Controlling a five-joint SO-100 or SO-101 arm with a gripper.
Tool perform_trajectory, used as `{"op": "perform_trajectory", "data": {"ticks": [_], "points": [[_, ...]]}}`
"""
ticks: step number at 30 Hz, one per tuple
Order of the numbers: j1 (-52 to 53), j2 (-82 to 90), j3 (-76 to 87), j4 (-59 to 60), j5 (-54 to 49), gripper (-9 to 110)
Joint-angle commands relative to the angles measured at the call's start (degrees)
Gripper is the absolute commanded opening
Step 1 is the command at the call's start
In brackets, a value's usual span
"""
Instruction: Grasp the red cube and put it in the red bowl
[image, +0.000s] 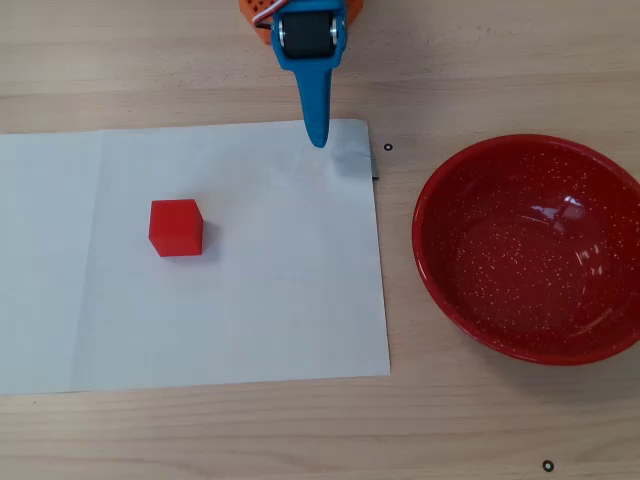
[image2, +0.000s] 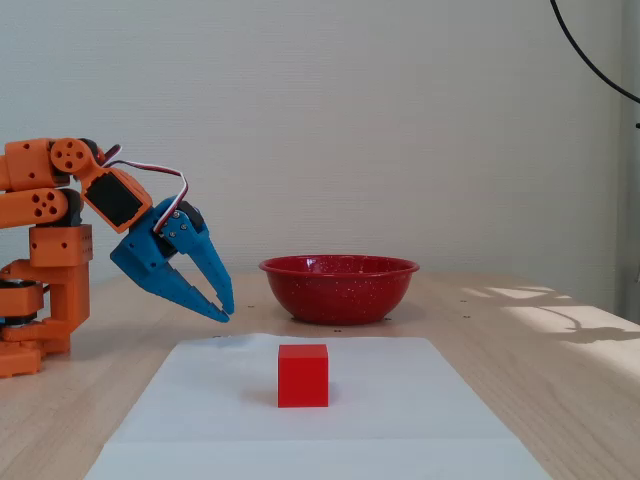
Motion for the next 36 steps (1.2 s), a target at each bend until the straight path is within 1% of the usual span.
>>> {"op": "perform_trajectory", "data": {"ticks": [1, 16, 27, 36], "points": [[-0.8, 0.6, 0.9, -0.2, 0.2, 0], [-0.9, -0.9, -0.3, 0.4, 0.5, 0], [-2.5, -11.1, -15.4, 11.0, 0.0, 0], [-4.2, -20.8, -28.2, 15.9, 0.4, 0]]}}
